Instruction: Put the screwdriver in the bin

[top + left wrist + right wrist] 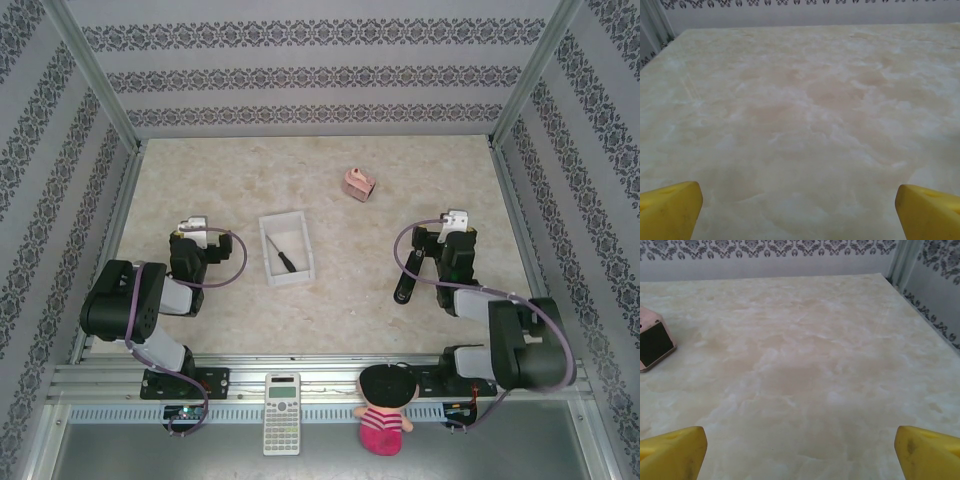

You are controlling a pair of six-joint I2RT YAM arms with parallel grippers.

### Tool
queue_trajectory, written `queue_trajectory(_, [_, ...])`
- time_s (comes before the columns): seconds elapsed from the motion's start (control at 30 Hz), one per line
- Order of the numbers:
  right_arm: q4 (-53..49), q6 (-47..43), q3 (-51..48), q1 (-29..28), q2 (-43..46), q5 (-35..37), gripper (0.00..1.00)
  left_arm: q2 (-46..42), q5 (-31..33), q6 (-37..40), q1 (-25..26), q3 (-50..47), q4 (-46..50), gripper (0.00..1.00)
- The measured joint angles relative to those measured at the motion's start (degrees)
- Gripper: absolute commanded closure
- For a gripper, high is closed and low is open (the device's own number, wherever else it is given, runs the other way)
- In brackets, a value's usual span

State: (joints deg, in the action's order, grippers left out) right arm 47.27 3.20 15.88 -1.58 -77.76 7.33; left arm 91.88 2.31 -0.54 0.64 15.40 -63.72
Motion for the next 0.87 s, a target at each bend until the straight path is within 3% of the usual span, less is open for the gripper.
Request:
queue_trajectory(0.2, [6.03, -0.17, 1.29, 1.11, -9.97, -3.52, 0.02, 0.00, 1.68, -0.17, 0.00, 3.08, 1.62, 0.01])
queue_trajectory(0.87, [7.19, -0.46, 4.33, 1.07, -10.16, -4.00, 0.02, 0.00, 1.84, -0.17, 0.00, 5.01, 7.04, 0.01])
